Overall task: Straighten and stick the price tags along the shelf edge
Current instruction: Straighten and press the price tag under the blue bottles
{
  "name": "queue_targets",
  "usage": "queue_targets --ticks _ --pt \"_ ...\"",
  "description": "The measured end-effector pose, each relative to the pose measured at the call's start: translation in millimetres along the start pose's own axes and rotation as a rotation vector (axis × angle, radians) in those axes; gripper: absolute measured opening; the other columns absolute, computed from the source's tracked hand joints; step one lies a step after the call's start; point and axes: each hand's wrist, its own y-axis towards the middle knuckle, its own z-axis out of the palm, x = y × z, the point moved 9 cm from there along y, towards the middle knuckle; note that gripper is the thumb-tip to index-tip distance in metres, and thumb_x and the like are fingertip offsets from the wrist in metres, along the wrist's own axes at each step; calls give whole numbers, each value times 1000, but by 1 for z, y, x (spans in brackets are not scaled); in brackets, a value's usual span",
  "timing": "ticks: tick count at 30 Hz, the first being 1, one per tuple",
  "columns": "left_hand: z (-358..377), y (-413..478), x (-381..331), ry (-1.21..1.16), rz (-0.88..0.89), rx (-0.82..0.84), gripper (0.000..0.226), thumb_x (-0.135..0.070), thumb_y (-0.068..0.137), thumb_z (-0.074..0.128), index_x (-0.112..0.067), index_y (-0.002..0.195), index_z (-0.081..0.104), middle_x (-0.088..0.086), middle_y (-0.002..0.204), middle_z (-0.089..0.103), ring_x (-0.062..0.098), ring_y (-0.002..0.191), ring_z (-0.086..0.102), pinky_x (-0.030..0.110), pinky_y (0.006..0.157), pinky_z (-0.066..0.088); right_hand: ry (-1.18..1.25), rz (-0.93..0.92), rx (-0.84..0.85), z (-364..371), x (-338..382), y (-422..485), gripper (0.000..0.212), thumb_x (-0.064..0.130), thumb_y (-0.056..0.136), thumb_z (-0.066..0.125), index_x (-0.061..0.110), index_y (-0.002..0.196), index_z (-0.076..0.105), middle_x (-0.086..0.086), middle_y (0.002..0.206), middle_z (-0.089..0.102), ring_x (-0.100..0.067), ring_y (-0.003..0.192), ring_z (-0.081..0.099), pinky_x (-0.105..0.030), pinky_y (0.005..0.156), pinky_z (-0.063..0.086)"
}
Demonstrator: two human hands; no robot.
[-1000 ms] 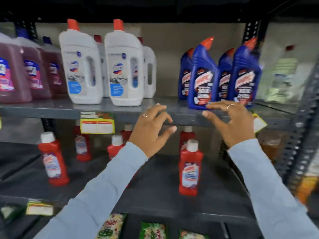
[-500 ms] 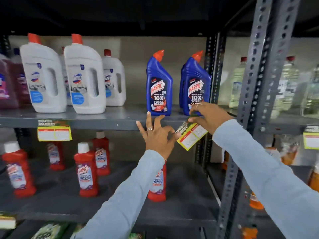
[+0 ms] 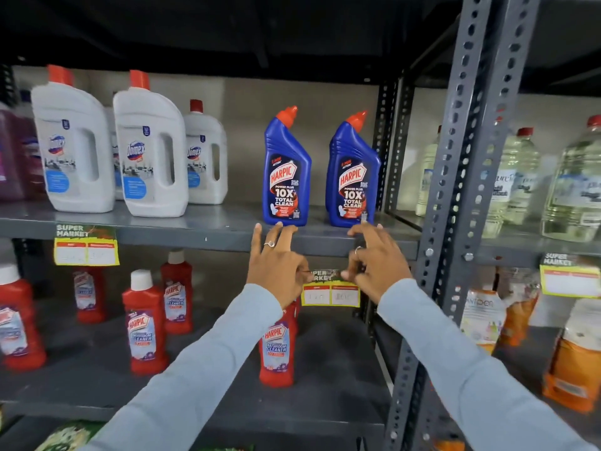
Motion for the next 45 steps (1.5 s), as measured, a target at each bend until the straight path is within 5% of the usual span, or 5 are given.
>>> queue_targets --ticks 5,8,14,40,45 --pt "-7 5 2 -43 33 4 24 -40 81 65 -23 95 74 0 145 39 23 137 26 38 116 13 -89 15 -49 4 2 1 21 34 75 72 17 86 76 4 140 47 -23 136 32 -38 116 19" --pt "-13 9 9 -159 -3 60 25 -40 77 69 -21 92 74 -4 137 46 22 128 37 40 101 39 12 63 -14 -3 -5 3 17 34 74 73 18 81 75 9 135 51 -22 125 44 -40 107 36" --pt "-19 31 13 -252 -23 173 32 -43 74 71 -17 92 73 1 114 57 20 109 50 38 84 52 294 193 8 -12 -20 18 9 24 74 75 15 77 73 6 119 64 -16 109 55 -34 88 50" --pt "-18 30 19 -323 -58 -37 31 -49 77 65 -21 72 52 2 100 63 16 102 55 41 86 53 116 295 -54 -19 -12 21 50 44 75 69 19 115 53 -1 116 65 -23 108 60 -39 83 53" --pt "-15 31 24 -418 -66 -78 30 -46 75 69 -22 75 52 2 99 64 16 104 54 42 86 53 -21 302 -94 -16 -2 27 43 49 74 68 19 103 60 -1 113 60 -23 105 59 -41 85 51"
